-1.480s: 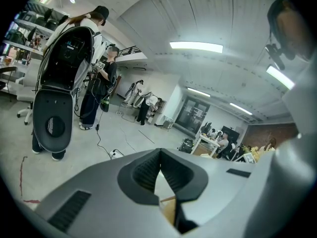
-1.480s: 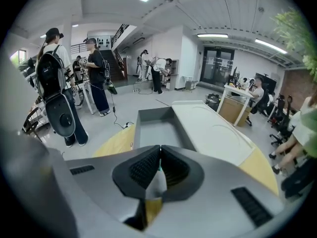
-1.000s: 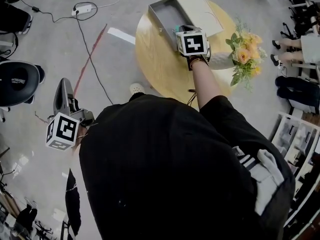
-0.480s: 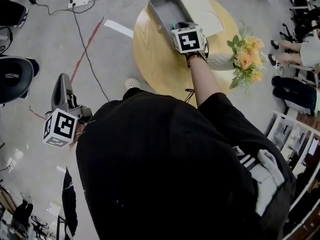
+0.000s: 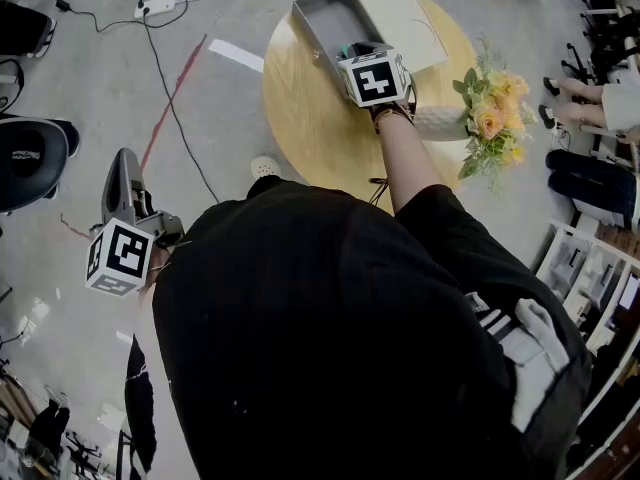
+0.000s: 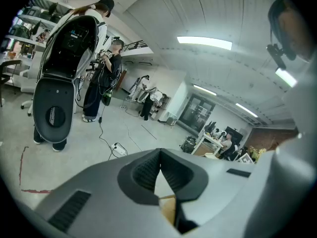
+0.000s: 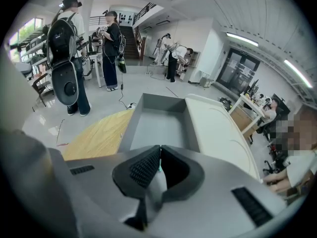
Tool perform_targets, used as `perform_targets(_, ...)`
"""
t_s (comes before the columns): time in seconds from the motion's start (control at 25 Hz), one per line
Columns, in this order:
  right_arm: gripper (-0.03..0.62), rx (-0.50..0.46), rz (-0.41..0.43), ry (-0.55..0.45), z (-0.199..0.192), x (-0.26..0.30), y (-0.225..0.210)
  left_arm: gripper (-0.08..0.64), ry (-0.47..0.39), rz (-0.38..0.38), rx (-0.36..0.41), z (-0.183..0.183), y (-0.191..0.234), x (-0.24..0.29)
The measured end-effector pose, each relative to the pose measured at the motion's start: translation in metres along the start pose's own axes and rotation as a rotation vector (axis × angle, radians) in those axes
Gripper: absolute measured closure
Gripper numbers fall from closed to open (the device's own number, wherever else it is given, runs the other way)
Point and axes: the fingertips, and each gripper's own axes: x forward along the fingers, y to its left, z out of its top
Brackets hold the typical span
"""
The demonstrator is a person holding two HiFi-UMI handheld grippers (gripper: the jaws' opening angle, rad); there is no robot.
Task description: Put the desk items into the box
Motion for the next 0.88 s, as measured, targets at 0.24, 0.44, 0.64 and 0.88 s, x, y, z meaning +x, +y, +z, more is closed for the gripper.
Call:
perform_targets(0.24, 0.577, -0.019, 0.039, -0.007, 0.006, -0.002, 0.008, 0.551, 0.009, 0.003, 0.014, -0.002, -0.004, 0.002)
perform_targets(0.44, 0.571, -0.048, 0.063, -0.009, 0.007, -0.001, 0.016, 0.551, 0.017, 0.005, 0.027, -0.004, -0.008, 0.004)
perform_targets(0.64, 0.571, -0.058, 0.070, -0.017, 0.009, -0.001, 0.016, 0.551, 0.031, 0.015, 0.030, -0.011, -0.006, 0.003)
perform_targets(0.88, 0.563, -0.086, 0.079, -0.013, 0.007, 0.001, 0.021, 0.551, 0.042, 0.011, 0.029, -0.016, -0.007, 0.007)
